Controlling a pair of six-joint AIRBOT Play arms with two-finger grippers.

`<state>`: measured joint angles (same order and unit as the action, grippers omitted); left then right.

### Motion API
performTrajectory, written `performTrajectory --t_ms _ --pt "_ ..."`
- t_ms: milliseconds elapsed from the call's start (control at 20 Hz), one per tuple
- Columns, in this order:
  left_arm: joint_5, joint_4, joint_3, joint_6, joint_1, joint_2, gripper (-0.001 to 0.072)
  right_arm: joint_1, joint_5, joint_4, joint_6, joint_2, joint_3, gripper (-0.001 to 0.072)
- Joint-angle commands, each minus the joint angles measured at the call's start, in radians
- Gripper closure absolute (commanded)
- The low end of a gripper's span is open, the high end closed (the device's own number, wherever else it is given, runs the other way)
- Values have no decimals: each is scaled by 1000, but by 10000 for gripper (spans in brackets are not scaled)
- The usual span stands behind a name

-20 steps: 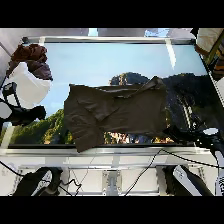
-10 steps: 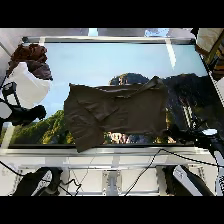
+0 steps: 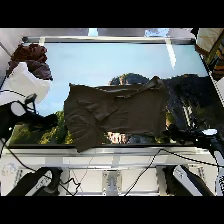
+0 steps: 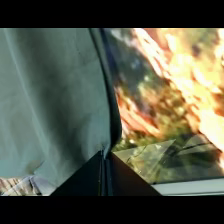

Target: Fold the shirts.

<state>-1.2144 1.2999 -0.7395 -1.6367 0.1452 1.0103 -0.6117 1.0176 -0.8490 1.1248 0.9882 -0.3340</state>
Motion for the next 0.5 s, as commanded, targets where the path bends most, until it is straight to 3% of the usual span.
performTrajectory --t_ms 0,50,250,450 --pt "95 -192 10 65 0 127 256 0 40 6 -2 -1 0 690" --pt "118 -167 10 45 4 140 203 0 50 9 -11 -1 0 691" --pt "181 -186 10 14 71 161 214 0 45 52 -27 -1 0 690" --pt "142 -357 10 120 119 245 214 0 52 71 -31 -1 0 691"
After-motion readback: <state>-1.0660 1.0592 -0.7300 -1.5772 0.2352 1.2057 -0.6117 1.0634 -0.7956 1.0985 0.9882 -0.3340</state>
